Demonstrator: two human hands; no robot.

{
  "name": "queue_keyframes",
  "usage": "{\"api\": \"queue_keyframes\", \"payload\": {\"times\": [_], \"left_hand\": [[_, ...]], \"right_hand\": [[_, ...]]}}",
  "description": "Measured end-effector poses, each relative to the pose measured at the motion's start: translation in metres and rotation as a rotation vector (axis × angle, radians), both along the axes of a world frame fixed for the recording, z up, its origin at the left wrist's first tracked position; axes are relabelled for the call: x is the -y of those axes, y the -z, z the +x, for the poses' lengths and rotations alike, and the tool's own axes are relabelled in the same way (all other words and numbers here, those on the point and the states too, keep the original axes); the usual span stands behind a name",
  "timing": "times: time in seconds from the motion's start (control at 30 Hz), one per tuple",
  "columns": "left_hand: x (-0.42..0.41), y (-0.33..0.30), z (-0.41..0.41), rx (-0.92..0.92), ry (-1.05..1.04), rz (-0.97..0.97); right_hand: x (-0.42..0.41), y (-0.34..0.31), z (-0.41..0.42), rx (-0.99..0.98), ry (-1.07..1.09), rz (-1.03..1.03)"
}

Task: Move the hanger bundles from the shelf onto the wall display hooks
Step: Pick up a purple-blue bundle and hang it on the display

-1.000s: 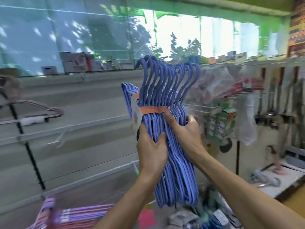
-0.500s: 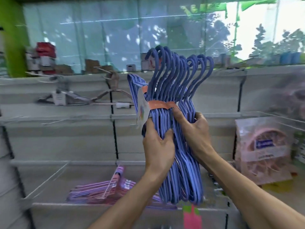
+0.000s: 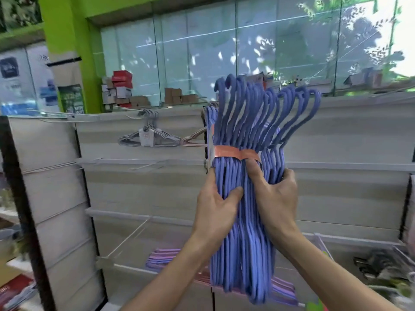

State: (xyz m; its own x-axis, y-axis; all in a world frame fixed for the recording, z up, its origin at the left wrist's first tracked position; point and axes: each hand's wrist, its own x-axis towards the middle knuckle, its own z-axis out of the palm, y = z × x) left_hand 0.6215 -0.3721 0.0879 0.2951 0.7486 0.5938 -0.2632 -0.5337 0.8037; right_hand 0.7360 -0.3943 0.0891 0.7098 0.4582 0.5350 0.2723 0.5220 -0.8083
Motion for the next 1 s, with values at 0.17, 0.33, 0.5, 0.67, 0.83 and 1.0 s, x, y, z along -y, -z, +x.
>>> {"api": "queue_keyframes", "payload": {"times": [0.17,0.33,0.5,0.67,0.83,1.0], "left_hand": [[-0.023,0.005,-0.027,-0.005,0.064,-0.002],[-0.041,0.011,-0.048,0.029,0.103,-0.039],[-0.047,0.015,-0.065,0.073,0.079,-0.037],[-0.055,0.012,-0.095,0.134,0.041,-0.043],[-0.068,0.013,-0.142,0.138,-0.067,-0.037],[-0.085,0.015,-0.198,0.148,-0.182,-0.02]], "right_hand": [[-0.012,0.002,-0.028,0.014,0.043,-0.055],[-0.023,0.003,-0.05,0.03,0.057,-0.097],[-0.033,0.0,-0.067,0.038,-0.01,-0.103],[-0.054,-0.005,-0.095,0.072,-0.096,-0.107],[-0.081,-0.003,-0.139,0.086,-0.165,-0.11],[-0.111,-0.001,-0.194,0.104,-0.254,-0.102]]}}
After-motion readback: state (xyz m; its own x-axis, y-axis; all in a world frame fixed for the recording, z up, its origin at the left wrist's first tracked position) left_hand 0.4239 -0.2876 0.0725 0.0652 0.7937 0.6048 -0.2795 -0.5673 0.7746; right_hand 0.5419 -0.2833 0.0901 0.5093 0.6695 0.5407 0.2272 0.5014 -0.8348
